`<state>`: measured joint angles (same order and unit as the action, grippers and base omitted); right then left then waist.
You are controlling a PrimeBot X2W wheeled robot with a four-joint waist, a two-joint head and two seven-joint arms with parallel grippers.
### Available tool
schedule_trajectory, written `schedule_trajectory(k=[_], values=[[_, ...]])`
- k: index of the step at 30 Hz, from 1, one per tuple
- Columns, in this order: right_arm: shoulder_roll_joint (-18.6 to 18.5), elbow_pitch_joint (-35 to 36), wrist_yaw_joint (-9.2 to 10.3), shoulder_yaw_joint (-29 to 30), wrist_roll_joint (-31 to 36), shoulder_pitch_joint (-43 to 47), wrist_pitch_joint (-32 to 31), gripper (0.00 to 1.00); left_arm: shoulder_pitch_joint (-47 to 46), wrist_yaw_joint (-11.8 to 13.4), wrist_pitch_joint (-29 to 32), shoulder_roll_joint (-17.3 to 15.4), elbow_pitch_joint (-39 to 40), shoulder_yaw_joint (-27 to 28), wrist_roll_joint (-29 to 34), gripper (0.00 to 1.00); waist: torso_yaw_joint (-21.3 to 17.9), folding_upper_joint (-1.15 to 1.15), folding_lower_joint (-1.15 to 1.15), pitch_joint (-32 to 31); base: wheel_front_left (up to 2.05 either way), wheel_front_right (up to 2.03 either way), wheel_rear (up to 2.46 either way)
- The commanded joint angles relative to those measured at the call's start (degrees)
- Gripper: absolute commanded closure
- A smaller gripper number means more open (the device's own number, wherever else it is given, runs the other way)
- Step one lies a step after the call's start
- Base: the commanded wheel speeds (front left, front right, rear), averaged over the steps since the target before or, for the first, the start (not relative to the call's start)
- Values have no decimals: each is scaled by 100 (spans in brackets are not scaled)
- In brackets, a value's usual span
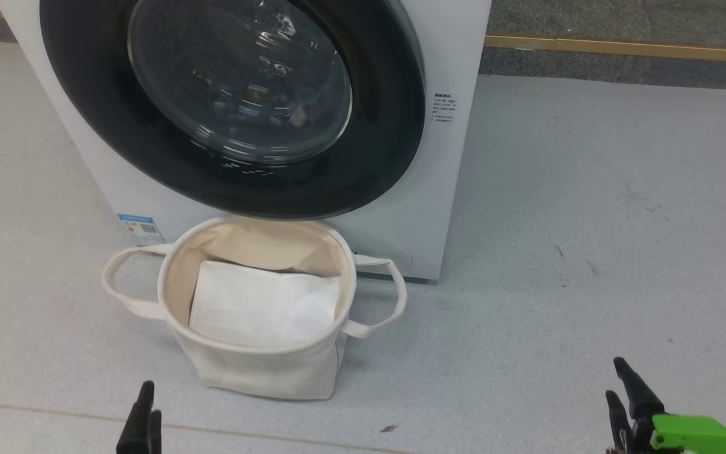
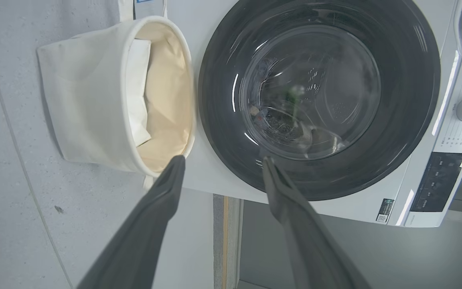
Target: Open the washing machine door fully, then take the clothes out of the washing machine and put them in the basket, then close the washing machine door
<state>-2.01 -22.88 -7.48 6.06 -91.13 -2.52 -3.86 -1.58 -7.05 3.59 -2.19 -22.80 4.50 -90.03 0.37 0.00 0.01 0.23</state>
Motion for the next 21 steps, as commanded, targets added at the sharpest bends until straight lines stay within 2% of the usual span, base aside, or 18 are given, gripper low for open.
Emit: schedule_trajectory(k=[1,6,21], values=[[-22,205,-1,-50,83,-350,82,0,-310,-7,-51,-114,191,46,105,0,5,0,-1,-2,0,0,0],[-25,225,-1,-101,329,-442,166,0,-397,9,-137,-192,204,-10,376,0,20,0,-1,-7,0,0,0],[-34,379,-1,-517,2170,-702,434,0,-689,263,-408,-572,215,-523,1978,0,47,0,-1,-56,0,0,0]])
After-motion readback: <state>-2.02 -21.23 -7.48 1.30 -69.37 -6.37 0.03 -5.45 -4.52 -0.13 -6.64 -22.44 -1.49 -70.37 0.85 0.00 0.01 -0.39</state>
